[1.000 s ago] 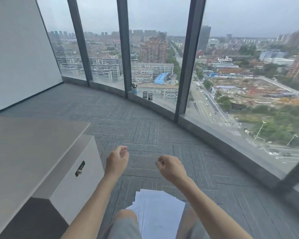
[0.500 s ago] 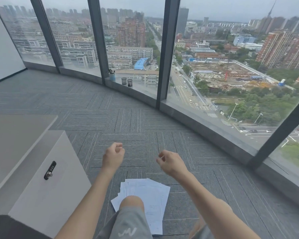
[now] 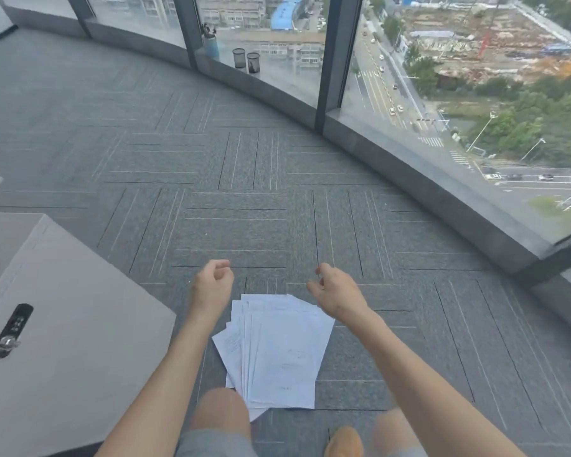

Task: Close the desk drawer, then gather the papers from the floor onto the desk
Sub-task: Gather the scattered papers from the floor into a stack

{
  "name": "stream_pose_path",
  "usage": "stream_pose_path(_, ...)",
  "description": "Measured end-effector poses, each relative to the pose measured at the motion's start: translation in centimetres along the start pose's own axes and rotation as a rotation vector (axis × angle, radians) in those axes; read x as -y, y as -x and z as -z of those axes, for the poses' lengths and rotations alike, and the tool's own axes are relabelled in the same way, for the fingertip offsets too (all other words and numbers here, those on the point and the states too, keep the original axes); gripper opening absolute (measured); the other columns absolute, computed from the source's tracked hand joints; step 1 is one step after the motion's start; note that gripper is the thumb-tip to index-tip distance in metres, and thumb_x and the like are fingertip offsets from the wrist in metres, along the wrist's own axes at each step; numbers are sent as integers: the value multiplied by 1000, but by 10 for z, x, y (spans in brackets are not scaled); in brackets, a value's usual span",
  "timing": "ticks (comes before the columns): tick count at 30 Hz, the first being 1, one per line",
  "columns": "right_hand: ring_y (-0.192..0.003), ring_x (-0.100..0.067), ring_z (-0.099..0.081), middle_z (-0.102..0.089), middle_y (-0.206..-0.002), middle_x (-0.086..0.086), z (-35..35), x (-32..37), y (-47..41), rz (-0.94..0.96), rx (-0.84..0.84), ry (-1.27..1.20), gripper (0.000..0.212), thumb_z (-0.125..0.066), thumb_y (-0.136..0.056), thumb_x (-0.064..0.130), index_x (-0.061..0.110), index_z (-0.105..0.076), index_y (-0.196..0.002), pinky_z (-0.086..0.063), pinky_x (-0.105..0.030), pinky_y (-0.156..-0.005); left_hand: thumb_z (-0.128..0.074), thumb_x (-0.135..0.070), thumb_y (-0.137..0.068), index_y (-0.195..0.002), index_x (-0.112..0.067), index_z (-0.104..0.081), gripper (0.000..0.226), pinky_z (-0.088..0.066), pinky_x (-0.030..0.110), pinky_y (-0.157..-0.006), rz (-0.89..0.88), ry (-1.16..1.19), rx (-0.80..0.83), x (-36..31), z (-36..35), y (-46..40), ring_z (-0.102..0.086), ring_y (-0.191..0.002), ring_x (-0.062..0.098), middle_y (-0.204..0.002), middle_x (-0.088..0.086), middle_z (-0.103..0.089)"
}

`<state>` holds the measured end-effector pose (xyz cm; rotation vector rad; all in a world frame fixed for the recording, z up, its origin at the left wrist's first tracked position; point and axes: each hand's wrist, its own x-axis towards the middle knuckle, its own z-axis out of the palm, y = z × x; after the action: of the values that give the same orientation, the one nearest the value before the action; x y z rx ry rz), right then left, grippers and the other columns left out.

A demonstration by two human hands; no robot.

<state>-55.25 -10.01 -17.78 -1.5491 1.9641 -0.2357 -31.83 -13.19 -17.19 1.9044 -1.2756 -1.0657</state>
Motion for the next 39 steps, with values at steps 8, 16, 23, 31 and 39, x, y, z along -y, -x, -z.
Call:
stream_pose_path(8, -116, -30, -57, -64, -120, -12, -14, 0, -58, -84, 137, -46, 40, -53, -97, 37, 11, -59, -126, -46, -37, -93, -49, -15, -96, -125, -12, -60, 31, -42, 18, -68, 188, -94, 13, 14, -10, -30, -56, -97, 15, -119, 6, -65)
stream_pose_path(16, -113, -26, -60, -68, -118, -8, -64, -39, -92, -181, 205, -51, 37, -54, -96, 35, 16, -61, -126, -44, -34, -87, -51, -12, -94, -128, -14, -57, 35, -39, 27, -88, 290, -147, 94, 93, -37, -61, -58, -105, 16, -129, 8, -63)
stream_pose_path(23, -117, -28, -59, -67, -123, -10, -161, -98, -127, -217, 235, -82, 41, -53, -97, 35, 14, -59, -132, -43, -34, -92, -52, -14, -92, -125, -16, -58, 34, -40, 28, -88, 306, -154, 91, 204, -79, -100, -61, -114, 20, -128, 6, -65)
stream_pose_path(31, -117, -27, -59, -63, -128, -11, -261, -153, -143, -264, 255, -64, 43, -53, -97, 35, 14, -56, -135, -45, -34, -92, -54, -11, -91, -123, -13, -58, 32, -43, 29, -90, 376, -155, 110, 310, -123, -116, -60, -110, 20, -125, 6, -65)
stream_pose_path(39, -130, -40, -46, -40, -143, -21, -353, -212, -147, -474, 343, 104, 56, -47, -97, 42, 12, -36, -143, -42, -48, -104, -60, -10, -86, -109, -1, -51, 26, -38, 32, -74, 679, -249, 45, 405, -153, -129, -52, -96, 28, -113, 15, -58)
